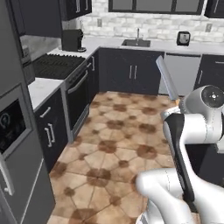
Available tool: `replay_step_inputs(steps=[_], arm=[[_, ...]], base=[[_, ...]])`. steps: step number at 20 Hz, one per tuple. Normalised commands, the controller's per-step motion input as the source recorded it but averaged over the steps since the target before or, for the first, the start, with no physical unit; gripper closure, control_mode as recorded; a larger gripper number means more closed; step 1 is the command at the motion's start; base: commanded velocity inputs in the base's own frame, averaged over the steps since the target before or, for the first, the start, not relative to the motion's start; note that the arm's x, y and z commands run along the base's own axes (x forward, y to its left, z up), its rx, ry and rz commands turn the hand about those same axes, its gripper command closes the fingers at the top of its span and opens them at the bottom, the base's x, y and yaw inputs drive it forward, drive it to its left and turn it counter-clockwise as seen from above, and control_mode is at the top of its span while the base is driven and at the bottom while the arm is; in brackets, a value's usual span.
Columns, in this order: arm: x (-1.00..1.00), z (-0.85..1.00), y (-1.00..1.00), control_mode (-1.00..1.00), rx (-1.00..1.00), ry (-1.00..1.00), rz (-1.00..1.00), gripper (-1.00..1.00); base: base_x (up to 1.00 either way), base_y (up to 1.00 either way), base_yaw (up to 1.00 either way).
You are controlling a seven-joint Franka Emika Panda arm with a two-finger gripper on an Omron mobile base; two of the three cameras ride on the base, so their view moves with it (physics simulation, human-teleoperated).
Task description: Move the cutting board and knife to the sink. Then move spray from the cabinet to the counter.
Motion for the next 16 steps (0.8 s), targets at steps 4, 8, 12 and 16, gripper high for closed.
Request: replay_step_inputs(steps=[4,8,12,16], arm=[[0.00,0.00,0.00,1.00,0.00,0.00,0.00,1.00],[0.00,0.00,0.00,1.00,0.00,0.00,0.00,1.00],[0.00,0.00,0.00,1.00,0.00,0.00,0.00,1.00],[0.00,0.00,0.00,1.00,0.00,0.00,0.00,1.00]], base=[[0.96,0.39,-0.33],[0.69,0.35,-0.31],[0.79,0.34,-0.30],[0.96,0.18,-0.29]])
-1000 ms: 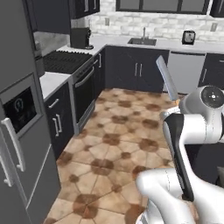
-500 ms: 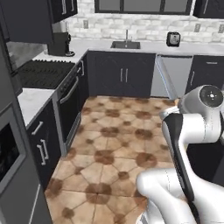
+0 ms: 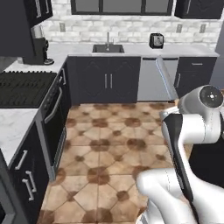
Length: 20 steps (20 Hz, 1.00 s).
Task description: Move the cutting board and knife to the sink. Then move spray from the cabinet to the counter.
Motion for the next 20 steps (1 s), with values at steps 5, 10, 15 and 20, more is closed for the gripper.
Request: replay_step_inputs(steps=[5,10,15,20], arm=[[0.00,0.00,0.00,1.00,0.00,0.00,0.00,1.00],[0.00,0.00,0.00,1.00,0.00,0.00,0.00,1.00],[0.00,0.00,0.00,1.00,0.00,0.00,0.00,1.00],[0.00,0.00,0.00,1.00,0.00,0.00,0.00,1.00]], base=[[1.00,0.10,-0.23],[1.00,0.07,-0.19],[1.00,0.52,-0.17],[1.00,0.73,-0.10]])
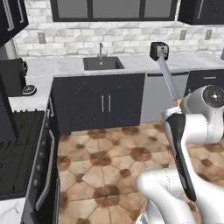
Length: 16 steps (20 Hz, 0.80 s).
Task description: Move the cutting board and knife to the sink. Then move spray from the cabinet to the counter.
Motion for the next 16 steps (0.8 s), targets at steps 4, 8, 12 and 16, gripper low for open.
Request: replay_step_inputs(steps=[4,8,12,16], arm=[[0.00,0.00,0.00,1.00,0.00,0.00,0.00,1.00],[0.00,0.00,0.00,1.00,0.00,0.00,0.00,1.00],[0.00,0.00,0.00,1.00,0.00,0.00,0.00,1.00],[0.00,0.00,0.00,1.00,0.00,0.00,0.00,1.00]], base=[[1.00,0.52,-0.07],[1.00,0.05,0.00],[1.00,0.00,0.00],[1.00,-0.12,0.00]])
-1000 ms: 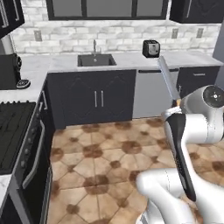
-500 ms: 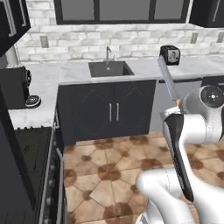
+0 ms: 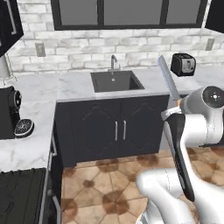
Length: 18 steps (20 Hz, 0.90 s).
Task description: Move the cutting board and knife to the sink. Then move spray from the cabinet to the counter.
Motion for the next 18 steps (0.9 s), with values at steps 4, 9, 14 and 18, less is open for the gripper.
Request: replay_step_inputs(steps=[4,9,14,18], arm=[[0.00,0.00,0.00,1.00,0.00,0.00,0.00,1.00],[0.00,0.00,0.00,1.00,0.00,0.00,0.00,1.00],[0.00,0.00,0.00,1.00,0.00,0.00,0.00,1.00],[0.00,0.00,0.00,1.00,0.00,0.00,0.00,1.00]], base=[[1.00,-0.11,0.05],[0.79,-0.27,0.26],[0.59,-0.31,0.23],[0.24,-0.51,0.19]])
